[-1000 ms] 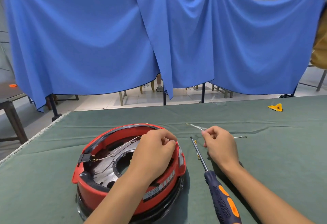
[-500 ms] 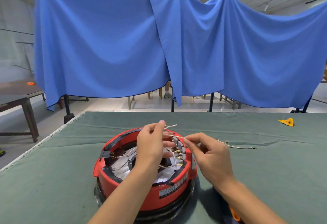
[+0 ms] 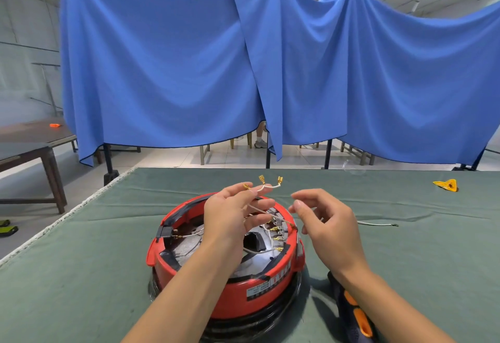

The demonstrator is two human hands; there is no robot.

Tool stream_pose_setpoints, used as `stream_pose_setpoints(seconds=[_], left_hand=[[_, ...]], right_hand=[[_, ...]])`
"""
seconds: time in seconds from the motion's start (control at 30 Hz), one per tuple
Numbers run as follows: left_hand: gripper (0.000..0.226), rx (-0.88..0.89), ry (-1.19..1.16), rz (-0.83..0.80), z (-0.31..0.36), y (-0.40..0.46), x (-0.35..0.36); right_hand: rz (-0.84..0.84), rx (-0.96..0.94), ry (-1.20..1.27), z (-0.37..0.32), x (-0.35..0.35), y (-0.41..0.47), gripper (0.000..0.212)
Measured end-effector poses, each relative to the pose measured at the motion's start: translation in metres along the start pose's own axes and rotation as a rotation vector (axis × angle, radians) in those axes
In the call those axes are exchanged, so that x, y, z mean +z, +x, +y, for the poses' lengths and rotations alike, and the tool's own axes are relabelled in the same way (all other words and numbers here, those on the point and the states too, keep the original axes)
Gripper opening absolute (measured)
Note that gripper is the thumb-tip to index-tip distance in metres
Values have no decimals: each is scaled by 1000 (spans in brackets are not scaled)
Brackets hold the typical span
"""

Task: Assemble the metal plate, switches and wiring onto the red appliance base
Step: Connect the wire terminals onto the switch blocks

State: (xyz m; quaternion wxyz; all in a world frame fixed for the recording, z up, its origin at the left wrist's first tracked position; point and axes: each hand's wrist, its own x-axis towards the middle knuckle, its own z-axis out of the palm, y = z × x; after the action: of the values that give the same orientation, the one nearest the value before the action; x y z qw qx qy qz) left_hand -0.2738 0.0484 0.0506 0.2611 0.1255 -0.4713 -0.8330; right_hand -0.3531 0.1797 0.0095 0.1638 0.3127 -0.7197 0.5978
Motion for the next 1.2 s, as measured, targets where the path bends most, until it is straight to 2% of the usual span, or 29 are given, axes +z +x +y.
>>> stream_pose_setpoints(seconds=[0.1,0.2,0.27,0.43,0.5,0.57,0.73,0.77,0.9,1.0,1.1,1.2], left_hand=[[15,2,-53,-1,1,-1,-1],[12,20,-113,11,6,-1,-3],[10,25,-112,8,8,-1,-5],[26,61,-20,42,21,0,-6],[37,114,44,76,30,1,-6],[38,183,156,108,40,3,-8],[10,250,493,87,51,9,-17],[9,244,540,74,49,10,-18],[18,172,660,12,38,11,-20],[17,103,580,-18,31,15,-21],[15,-8,513,-42,27,17,-24],[11,-134,496,-138,24,15,-27]], right_hand=[[-22,26,59,-6,1,1,8],[-64,37,48,-8,2,0,22],[-101,61,79,-8,3,0,23],[-179,101,157,-16,1,2,21],[-187,109,146,-18,0,3,21],[-192,122,122,-18,0,3,20],[-154,125,-16,-11,-1,5,12],[-156,124,-79,-8,-1,5,6],[-271,263,-309,3,0,4,25],[-310,353,-223,3,1,5,20],[-282,330,-225,3,1,6,22],[-264,317,-242,5,3,4,22]])
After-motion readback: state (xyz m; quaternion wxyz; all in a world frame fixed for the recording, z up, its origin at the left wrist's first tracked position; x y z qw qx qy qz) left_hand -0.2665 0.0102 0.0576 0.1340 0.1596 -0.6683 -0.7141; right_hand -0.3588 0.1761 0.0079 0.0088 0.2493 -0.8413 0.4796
